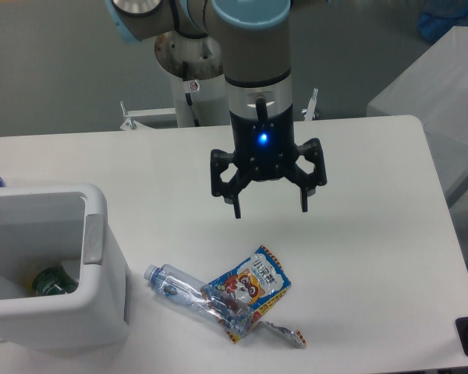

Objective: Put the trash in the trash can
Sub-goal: 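Lower the open gripper toward the clear plastic bottle, then align the gripper over the bottle and close on it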

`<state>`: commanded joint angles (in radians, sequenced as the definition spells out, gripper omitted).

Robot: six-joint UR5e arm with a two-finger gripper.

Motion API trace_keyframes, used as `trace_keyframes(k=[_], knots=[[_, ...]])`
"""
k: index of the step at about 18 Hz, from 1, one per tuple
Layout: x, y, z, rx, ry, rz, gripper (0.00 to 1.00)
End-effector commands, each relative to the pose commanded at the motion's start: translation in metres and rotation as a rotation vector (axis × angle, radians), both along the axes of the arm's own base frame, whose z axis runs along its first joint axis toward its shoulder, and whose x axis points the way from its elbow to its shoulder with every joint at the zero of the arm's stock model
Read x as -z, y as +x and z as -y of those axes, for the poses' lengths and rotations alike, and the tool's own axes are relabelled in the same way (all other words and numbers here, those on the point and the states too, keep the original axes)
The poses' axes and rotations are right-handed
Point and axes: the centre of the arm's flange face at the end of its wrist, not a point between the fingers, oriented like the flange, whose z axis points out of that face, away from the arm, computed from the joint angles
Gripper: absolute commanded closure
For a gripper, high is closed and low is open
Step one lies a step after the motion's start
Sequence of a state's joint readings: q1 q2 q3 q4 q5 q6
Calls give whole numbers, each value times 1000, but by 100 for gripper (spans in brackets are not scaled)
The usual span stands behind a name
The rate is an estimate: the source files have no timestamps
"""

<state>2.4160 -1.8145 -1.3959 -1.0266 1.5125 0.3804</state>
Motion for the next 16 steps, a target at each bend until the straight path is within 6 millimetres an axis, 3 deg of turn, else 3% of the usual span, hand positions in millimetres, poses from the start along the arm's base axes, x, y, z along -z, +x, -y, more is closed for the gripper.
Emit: trace_keyframes(k=[6,10,12,16], knots=[[49,-15,-22,-138,38,65,0],[102,-24,-40,-141,-9,119,0],[119,-24,-47,-154,-21,143,0],[165,-34,-56,-312,-36,231,0]])
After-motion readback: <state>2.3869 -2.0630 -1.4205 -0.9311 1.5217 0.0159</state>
